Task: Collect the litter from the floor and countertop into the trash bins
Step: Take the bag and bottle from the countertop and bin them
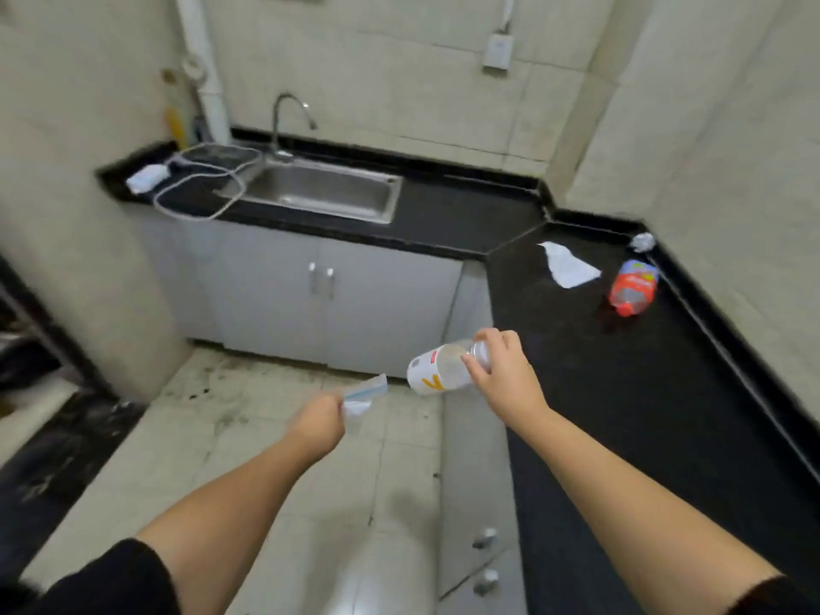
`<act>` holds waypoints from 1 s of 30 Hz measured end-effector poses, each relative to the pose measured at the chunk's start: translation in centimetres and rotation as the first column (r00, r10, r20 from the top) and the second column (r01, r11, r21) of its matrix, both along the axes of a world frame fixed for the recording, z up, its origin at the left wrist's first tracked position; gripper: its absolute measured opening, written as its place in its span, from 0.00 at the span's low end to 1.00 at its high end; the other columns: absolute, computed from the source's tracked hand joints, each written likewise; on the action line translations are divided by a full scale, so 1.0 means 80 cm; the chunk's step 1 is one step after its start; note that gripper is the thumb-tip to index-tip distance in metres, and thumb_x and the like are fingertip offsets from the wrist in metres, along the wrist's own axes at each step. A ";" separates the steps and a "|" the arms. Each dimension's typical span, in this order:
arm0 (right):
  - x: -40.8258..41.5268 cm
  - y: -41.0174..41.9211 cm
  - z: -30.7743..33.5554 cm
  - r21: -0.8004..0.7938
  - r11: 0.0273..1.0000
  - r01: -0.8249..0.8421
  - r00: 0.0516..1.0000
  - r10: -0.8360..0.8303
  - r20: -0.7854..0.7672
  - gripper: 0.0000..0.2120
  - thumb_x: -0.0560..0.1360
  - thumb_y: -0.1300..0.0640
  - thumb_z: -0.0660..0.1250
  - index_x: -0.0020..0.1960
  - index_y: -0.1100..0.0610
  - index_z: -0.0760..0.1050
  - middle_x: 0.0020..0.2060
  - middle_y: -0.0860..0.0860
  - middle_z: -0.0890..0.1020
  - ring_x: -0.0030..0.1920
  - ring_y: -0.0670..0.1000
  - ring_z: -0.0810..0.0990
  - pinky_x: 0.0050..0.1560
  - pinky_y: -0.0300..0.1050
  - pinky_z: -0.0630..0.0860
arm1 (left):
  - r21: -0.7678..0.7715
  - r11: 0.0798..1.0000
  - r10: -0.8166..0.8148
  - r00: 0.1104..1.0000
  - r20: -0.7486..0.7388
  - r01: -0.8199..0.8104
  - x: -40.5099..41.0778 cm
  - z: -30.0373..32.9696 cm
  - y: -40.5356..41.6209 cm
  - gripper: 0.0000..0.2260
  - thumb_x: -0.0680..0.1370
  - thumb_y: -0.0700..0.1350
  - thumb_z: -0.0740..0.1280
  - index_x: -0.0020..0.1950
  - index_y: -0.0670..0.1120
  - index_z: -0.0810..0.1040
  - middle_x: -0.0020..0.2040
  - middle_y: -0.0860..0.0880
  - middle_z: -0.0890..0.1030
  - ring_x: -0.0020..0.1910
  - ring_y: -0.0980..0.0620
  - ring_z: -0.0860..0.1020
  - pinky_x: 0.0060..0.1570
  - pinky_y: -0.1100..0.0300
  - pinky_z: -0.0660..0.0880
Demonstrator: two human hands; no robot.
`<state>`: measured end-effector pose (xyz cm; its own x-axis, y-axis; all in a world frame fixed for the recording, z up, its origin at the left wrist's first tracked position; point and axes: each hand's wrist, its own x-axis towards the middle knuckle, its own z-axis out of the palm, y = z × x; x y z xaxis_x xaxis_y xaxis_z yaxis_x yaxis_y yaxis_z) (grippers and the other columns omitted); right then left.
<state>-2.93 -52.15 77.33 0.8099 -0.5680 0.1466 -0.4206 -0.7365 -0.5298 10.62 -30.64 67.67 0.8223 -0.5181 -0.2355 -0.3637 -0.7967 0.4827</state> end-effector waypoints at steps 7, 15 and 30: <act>0.130 0.258 -0.052 0.079 0.927 -0.366 0.927 0.371 -0.057 0.15 0.75 0.51 0.65 0.58 0.56 0.71 0.54 0.57 0.71 0.48 0.62 0.77 0.45 0.47 0.71 | 0.046 0.898 0.439 0.899 -0.005 -0.438 0.004 -0.012 0.308 0.09 0.78 0.41 0.58 0.53 0.42 0.77 0.55 0.40 0.78 0.54 0.39 0.78 0.57 0.48 0.76; 0.191 0.570 -0.130 0.160 0.782 -0.603 0.769 0.622 -0.144 0.15 0.76 0.50 0.64 0.60 0.55 0.70 0.57 0.56 0.72 0.53 0.59 0.76 0.50 0.49 0.74 | 0.229 0.724 0.680 0.729 -0.076 -0.651 -0.046 -0.062 0.640 0.14 0.78 0.43 0.59 0.62 0.43 0.76 0.61 0.41 0.77 0.59 0.42 0.77 0.59 0.49 0.75; 0.302 0.848 -0.467 0.338 0.672 -0.659 0.609 0.741 -0.284 0.13 0.73 0.60 0.69 0.51 0.58 0.66 0.52 0.53 0.64 0.37 0.51 0.70 0.42 0.40 0.68 | 0.315 0.565 0.821 0.482 -0.305 -0.763 0.039 -0.384 0.819 0.09 0.76 0.34 0.60 0.57 0.37 0.72 0.59 0.39 0.72 0.58 0.40 0.72 0.55 0.51 0.70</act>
